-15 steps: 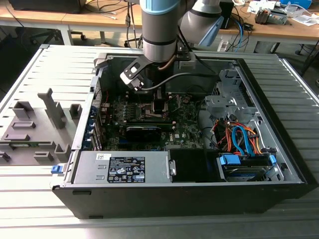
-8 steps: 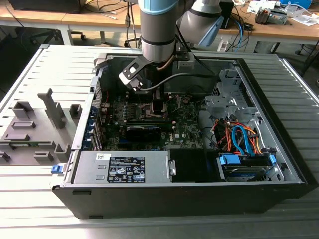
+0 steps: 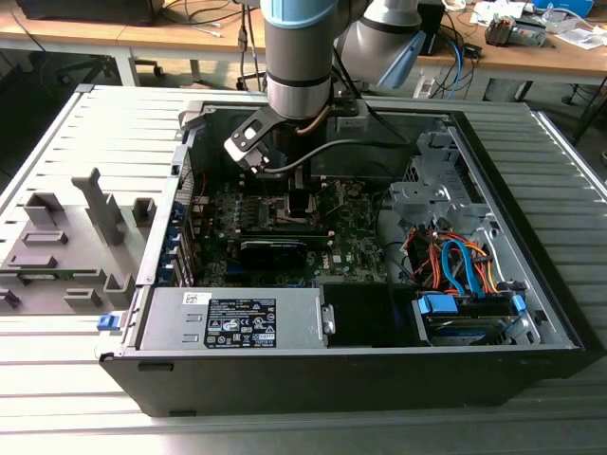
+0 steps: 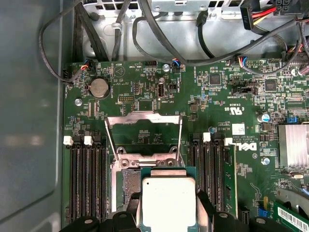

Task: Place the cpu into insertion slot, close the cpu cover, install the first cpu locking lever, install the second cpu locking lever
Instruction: 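Place the cpu into insertion slot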

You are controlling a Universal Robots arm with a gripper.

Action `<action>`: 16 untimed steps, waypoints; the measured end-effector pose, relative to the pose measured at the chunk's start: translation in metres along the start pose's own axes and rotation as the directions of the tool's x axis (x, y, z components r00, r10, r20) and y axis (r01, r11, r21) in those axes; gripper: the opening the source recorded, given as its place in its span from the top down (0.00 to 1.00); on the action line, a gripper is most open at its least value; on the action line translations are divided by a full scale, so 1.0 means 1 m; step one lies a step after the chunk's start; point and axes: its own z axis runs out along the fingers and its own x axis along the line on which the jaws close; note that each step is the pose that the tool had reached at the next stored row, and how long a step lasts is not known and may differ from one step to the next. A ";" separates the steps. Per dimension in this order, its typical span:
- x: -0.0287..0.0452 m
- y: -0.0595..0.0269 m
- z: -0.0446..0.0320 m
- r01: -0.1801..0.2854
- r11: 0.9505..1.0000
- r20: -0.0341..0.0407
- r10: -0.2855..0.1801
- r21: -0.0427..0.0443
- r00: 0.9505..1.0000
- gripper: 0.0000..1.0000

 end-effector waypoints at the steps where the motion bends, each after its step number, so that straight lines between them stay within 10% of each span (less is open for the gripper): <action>1: 0.0001 0.0000 0.0001 0.000 1.000 0.000 0.000 0.000 1.000 0.46; 16: 0.0025 -0.0009 0.0030 0.000 1.000 0.000 0.000 0.000 1.000 0.46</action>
